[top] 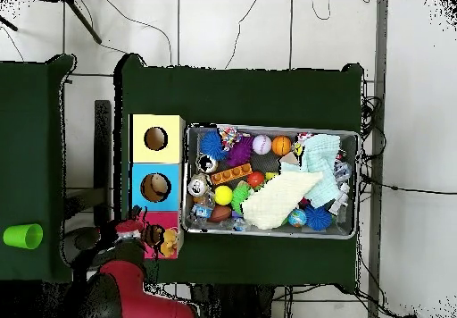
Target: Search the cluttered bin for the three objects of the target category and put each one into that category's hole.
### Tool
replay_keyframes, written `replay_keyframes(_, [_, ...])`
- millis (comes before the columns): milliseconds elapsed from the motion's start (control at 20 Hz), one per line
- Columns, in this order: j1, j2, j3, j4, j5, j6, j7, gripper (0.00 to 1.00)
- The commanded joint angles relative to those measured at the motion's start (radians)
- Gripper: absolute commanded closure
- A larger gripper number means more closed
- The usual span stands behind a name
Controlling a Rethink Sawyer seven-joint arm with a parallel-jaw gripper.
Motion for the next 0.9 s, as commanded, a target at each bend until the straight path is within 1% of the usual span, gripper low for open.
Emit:
replay_keyframes(50, [0.015, 0.007, 0.012, -0.025, -0.003, 0.120, 0.110, 0.00])
replay_keyframes(150, [0.016, 0.029, 0.023, -0.028, 0.005, 0.096, 0.113, 0.00])
replay_keyframes(250, [-0.011, 0.045, 0.062, -0.008, 0.011, 0.052, 0.103, 0.00])
replay_keyframes(350, [-0.050, 0.056, 0.092, 0.012, -0.003, 0.020, 0.079, 0.00])
replay_keyframes(450, [-0.116, 0.051, 0.158, 0.062, -0.027, -0.042, 0.064, 0.00])
replay_keyframes(500, [-0.153, 0.047, 0.188, 0.085, -0.045, -0.067, 0.056, 0.00])
replay_keyframes(550, [-0.172, 0.042, 0.196, 0.097, -0.062, -0.072, 0.043, 0.00])
replay_keyframes(650, [-0.229, 0.038, 0.242, 0.130, -0.103, -0.105, 0.028, 0.00])
replay_keyframes(750, [-0.292, 0.041, 0.289, 0.158, -0.160, -0.143, 0.016, 0.00])
replay_keyframes(900, [-0.334, 0.053, 0.261, 0.137, -0.273, -0.143, -0.066, 0.00])
